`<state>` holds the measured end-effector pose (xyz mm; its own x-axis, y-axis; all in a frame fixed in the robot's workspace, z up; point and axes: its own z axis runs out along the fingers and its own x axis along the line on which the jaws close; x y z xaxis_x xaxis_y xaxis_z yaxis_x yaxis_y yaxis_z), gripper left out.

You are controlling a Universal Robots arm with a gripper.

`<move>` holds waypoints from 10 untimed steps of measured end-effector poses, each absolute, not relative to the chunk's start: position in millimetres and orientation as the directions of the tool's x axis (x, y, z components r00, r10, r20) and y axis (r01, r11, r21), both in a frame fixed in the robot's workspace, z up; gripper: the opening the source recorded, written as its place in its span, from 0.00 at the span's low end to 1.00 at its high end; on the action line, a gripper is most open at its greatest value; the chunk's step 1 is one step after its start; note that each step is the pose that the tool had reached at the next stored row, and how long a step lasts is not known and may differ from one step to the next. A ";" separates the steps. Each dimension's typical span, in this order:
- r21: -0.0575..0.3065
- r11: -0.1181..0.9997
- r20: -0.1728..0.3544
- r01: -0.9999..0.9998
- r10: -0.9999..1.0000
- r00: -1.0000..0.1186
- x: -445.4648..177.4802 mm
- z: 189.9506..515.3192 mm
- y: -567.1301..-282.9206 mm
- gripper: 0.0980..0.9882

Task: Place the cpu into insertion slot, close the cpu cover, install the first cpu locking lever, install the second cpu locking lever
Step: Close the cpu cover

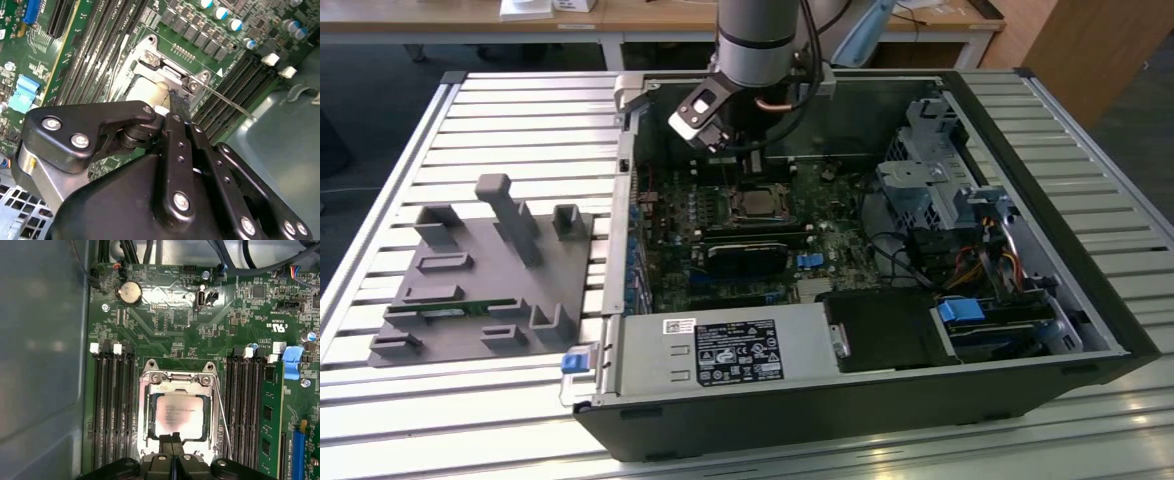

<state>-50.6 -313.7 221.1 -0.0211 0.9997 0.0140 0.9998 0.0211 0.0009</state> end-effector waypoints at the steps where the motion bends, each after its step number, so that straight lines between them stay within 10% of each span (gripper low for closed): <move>1: 0.001 0.021 0.014 1.000 1.000 -0.021 -50.6 220.1 -314.4 0.02; 10: 0.001 0.021 0.014 1.000 1.000 -0.021 -50.8 215.8 -317.4 0.02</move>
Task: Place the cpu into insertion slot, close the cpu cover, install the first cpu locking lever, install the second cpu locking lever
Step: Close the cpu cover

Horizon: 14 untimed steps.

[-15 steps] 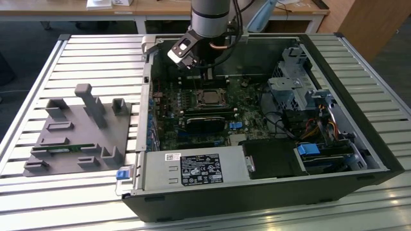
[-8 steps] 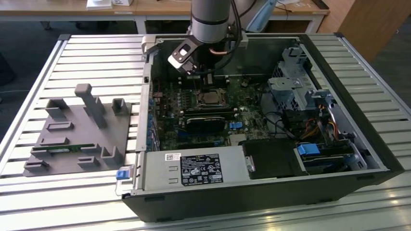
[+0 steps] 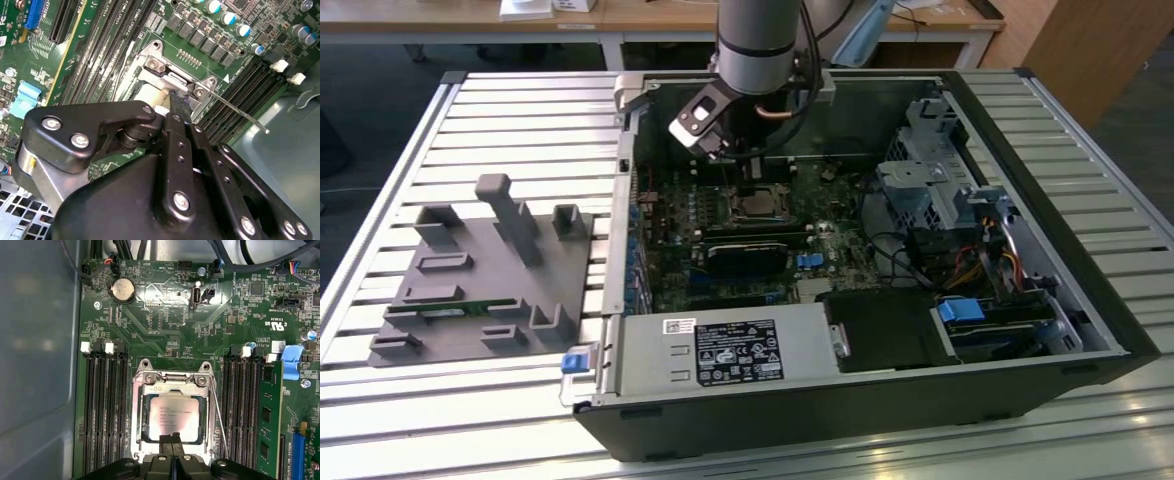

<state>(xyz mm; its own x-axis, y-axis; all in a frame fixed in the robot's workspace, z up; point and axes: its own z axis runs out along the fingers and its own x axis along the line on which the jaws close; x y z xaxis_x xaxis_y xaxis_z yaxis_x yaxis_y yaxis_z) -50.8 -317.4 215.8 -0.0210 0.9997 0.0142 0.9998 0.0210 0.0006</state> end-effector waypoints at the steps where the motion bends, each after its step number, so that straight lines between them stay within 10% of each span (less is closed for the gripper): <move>1: 0.000 0.021 0.014 1.000 1.000 -0.021 -50.8 215.5 -317.4 0.02; 14: -0.001 0.021 0.014 1.000 1.000 -0.021 -51.8 205.1 -317.4 0.02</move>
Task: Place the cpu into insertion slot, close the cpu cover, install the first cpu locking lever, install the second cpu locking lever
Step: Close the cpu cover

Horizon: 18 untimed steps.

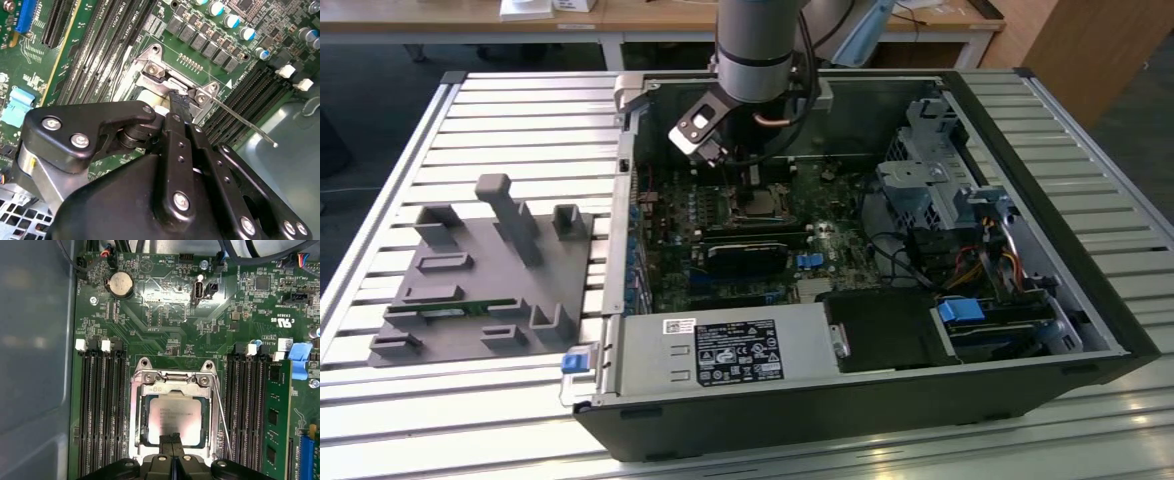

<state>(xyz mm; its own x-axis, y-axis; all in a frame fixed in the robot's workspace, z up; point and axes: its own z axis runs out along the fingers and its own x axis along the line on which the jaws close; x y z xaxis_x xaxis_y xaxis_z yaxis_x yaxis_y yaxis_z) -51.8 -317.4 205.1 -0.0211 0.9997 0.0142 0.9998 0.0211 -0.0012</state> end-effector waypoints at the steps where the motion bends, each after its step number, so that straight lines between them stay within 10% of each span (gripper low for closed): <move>1: -0.001 0.021 0.014 1.000 1.000 -0.021 -51.9 204.1 -317.4 0.02; 18: -0.004 0.021 0.014 1.000 1.000 -0.021 -50.4 211.6 -317.3 0.02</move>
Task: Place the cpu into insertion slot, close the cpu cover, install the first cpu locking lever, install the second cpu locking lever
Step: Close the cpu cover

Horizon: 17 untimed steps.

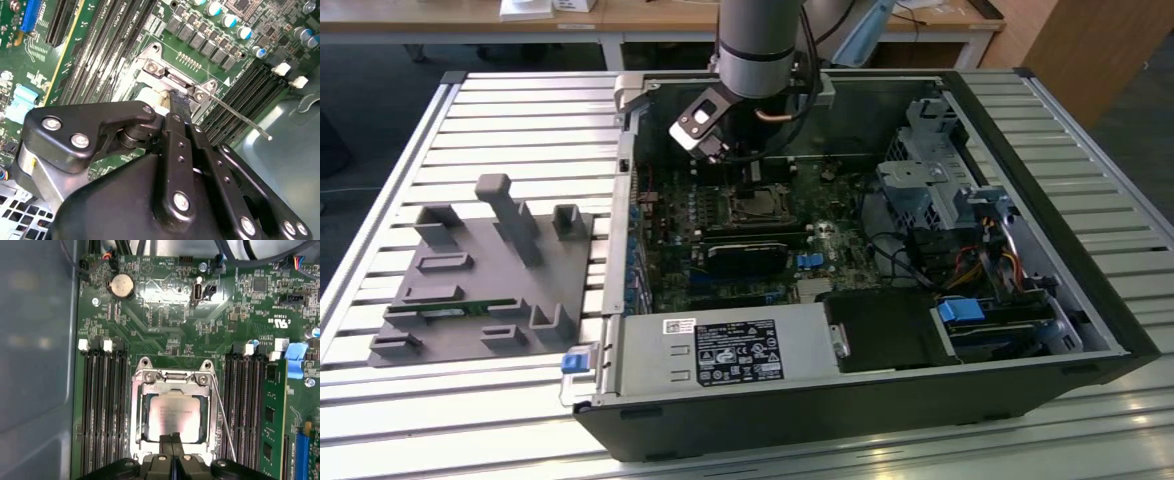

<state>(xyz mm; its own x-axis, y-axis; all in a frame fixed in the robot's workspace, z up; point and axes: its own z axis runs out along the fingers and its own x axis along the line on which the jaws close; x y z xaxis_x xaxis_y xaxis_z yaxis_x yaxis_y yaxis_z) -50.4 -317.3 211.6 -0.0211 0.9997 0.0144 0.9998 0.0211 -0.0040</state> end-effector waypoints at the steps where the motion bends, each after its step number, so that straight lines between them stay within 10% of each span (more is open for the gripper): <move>1: -0.006 0.021 0.014 1.000 1.000 -0.021 -49.0 211.6 -317.4 0.02; 17: -0.014 0.021 0.014 1.000 1.000 -0.021 -25.7 211.6 -317.4 0.02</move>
